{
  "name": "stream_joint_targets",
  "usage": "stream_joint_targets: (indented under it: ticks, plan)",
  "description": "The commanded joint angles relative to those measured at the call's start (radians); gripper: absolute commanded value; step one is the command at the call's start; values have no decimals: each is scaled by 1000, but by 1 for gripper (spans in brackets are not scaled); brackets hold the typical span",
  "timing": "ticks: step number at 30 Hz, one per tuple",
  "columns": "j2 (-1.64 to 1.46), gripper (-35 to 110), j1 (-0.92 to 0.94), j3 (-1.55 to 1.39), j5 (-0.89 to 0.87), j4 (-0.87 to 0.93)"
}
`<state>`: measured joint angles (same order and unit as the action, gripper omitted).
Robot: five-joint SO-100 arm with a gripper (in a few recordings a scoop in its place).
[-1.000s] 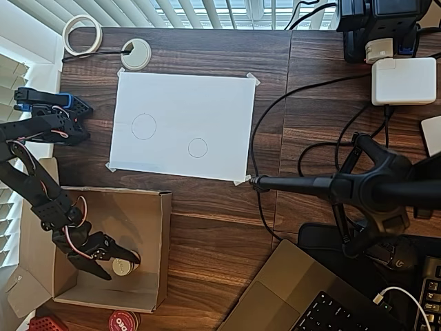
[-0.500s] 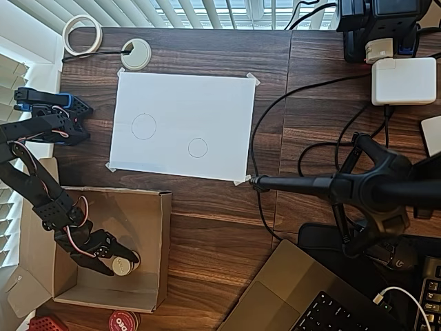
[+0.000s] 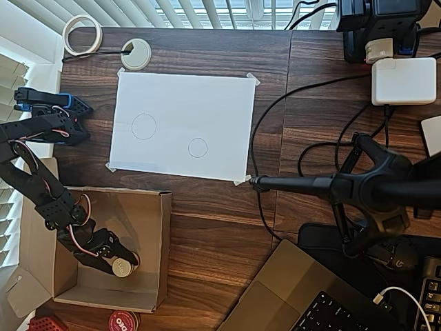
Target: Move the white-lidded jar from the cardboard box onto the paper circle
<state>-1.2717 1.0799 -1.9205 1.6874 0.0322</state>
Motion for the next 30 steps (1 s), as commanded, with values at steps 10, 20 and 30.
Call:
stream_joint_targets:
  ticks: [10, 20, 30]
  plan:
    - [-535, 5, -137, -32, -78, -2]
    - [-762, 4, -460, -112, -83, -3]
    - [-819, 3, -841, -233, -57, -3]
